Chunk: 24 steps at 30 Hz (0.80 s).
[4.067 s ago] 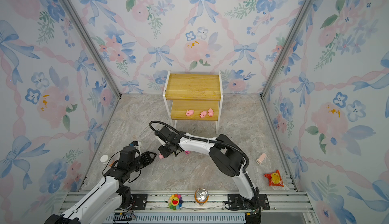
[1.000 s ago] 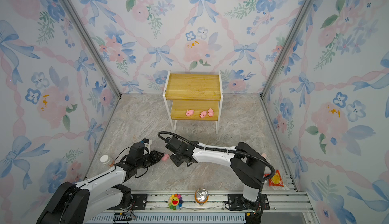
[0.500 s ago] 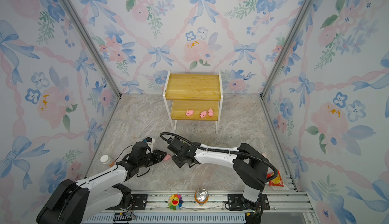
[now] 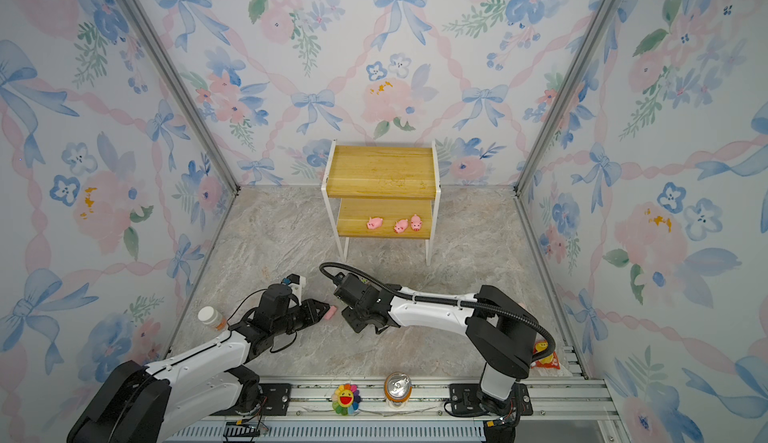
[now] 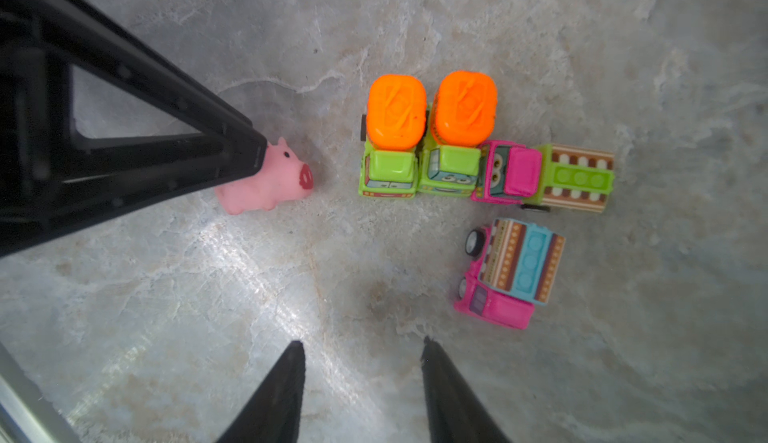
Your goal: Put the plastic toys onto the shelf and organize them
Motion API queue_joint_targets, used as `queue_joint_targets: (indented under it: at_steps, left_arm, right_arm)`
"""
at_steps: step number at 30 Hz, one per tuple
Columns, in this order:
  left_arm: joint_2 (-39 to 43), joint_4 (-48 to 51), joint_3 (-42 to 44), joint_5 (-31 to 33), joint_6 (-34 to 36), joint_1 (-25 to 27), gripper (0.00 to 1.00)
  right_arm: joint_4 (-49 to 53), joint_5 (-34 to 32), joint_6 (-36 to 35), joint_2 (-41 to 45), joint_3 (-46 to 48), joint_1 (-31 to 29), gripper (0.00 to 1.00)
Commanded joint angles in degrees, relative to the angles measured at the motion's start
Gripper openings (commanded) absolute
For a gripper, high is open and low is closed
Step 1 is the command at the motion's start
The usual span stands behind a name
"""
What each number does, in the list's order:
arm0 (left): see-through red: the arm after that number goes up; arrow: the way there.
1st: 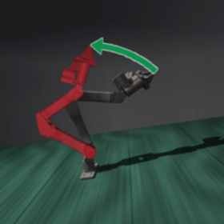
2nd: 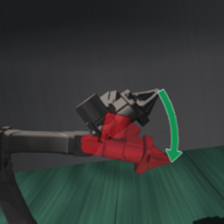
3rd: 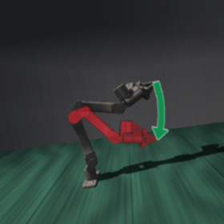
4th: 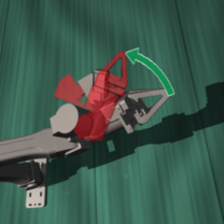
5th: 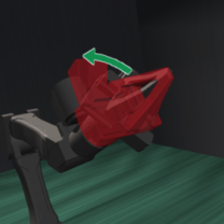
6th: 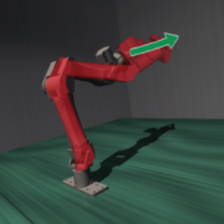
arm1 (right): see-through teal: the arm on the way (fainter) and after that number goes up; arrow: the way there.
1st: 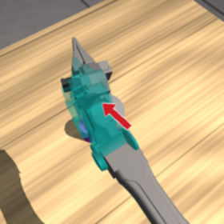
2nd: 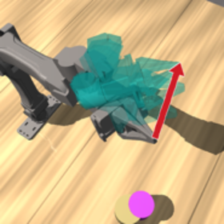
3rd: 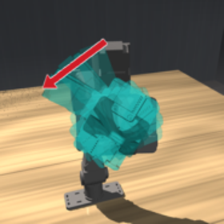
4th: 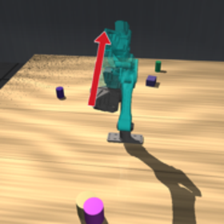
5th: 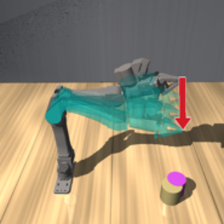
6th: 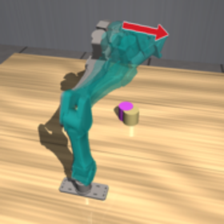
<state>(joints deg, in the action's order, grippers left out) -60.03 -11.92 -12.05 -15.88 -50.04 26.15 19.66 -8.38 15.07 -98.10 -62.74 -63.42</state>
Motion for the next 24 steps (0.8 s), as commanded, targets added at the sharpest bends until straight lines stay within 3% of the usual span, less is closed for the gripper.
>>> queue_joint_targets:
  at_steps: [1, 9, 20, 24]
  left_arm:
    - [0.48, 0.68, 0.09, 0.54, -0.59, 0.80, 0.25]
    - [-0.09, 0.48, -0.51, 1.65, -1.68, 3.35, 0.25]
    - [0.78, 0.31, -0.44, 3.13, -3.92, 7.39, 0.25]
    - [3.32, 2.94, -0.68, 4.65, -3.69, 7.51, 0.26]
  right_arm:
    - [-1.37, -0.09, 1.59, 1.09, 1.08, 0.16, 0.49]
    - [-6.99, 3.57, 3.23, -0.57, 2.76, 0.76, 0.39]
    - [-7.34, 3.70, 4.13, 0.72, 5.06, 1.63, 0.39]
    - [-8.44, 4.48, 5.18, 1.00, 5.87, 1.90, 0.45]
